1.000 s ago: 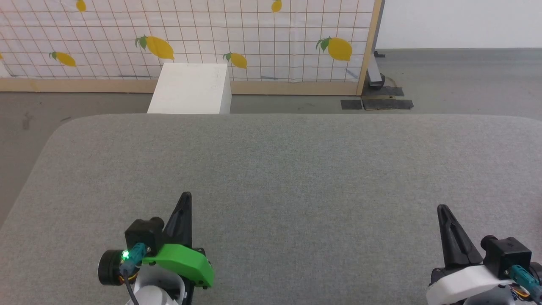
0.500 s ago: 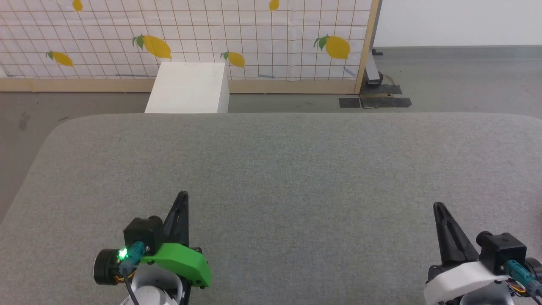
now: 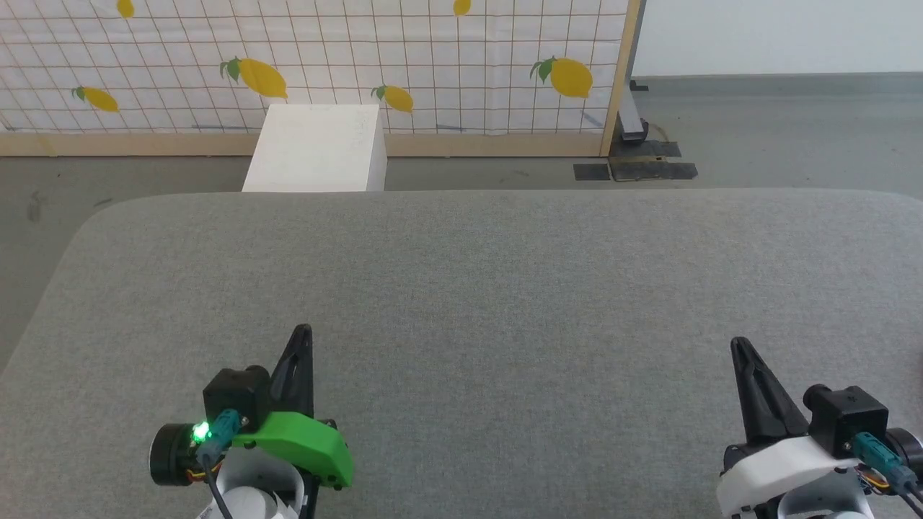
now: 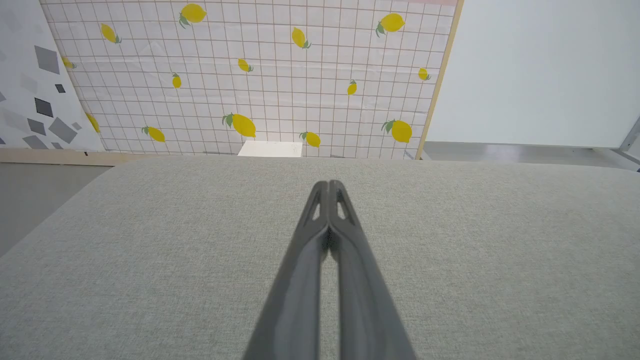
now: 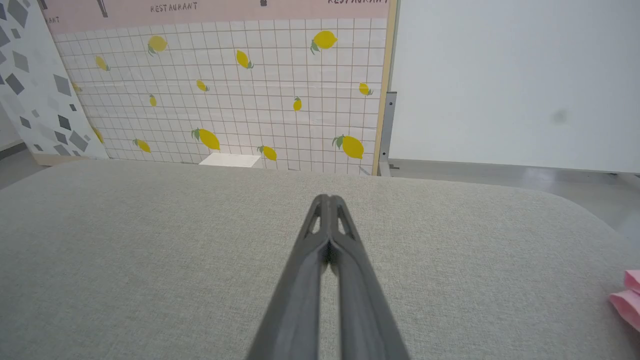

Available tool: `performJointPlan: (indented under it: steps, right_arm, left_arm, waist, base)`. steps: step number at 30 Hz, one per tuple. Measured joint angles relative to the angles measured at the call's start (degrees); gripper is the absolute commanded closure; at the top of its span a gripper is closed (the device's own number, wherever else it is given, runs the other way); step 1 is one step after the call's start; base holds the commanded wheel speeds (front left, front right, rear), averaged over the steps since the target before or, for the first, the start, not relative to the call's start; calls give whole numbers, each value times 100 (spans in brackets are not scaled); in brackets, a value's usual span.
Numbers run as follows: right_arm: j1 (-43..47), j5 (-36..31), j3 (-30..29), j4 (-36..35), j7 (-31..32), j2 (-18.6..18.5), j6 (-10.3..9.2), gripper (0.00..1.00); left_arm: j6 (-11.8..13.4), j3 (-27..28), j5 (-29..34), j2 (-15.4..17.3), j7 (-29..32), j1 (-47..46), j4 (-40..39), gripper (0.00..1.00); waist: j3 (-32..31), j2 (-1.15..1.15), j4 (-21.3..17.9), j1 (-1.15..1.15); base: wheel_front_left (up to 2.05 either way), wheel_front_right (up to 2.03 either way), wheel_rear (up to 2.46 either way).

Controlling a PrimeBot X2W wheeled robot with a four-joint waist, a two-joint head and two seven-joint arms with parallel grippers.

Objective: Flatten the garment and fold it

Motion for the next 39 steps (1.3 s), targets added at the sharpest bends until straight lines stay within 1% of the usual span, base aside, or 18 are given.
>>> performJointPlan:
  steps: [39]
  right_arm:
    - [-174,-218,177,-68,343,0,0,100]
  left_arm:
    - [33,290,516,-2,482,197,-524,100]
  waist:
    - [72,0,-110,0]
  base:
    - [0,0,0]
